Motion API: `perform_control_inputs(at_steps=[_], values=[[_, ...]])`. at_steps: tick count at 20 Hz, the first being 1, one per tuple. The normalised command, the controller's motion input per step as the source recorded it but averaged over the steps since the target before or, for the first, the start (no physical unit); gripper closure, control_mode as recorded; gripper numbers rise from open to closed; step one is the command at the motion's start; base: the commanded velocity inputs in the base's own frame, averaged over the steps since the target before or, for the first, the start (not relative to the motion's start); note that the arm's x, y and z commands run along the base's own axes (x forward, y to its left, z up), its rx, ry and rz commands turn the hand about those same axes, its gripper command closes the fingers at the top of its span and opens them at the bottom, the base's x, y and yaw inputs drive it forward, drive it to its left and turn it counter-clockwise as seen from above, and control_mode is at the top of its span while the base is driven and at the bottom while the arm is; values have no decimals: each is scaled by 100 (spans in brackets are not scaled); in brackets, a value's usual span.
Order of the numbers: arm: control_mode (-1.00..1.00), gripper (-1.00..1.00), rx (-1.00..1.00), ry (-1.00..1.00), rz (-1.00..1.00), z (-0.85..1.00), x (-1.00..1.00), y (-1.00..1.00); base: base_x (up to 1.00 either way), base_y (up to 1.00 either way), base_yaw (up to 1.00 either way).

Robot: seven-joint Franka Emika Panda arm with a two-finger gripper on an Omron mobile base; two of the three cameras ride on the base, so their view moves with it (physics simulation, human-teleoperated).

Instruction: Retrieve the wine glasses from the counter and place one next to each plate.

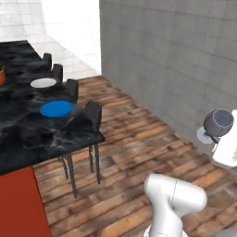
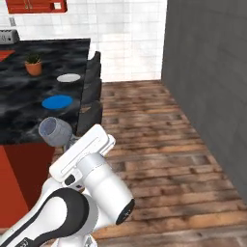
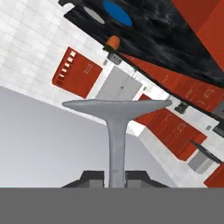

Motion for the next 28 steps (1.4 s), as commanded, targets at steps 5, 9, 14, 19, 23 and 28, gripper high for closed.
perform_control_inputs(at_steps=[5,9,14,19,23,28], values=[[100,100,0,0,0,0,0,0,71,-73,63],[100,100,0,0,0,0,0,0,43,-94,53],[100,100,0,0,0,0,0,0,2,-100,36],[100,100,0,0,0,0,0,0,9,-100,42],[100,100,0,0,0,0,0,0,24,-100,52],[100,100,0,0,0,0,0,0,36,-81,62]])
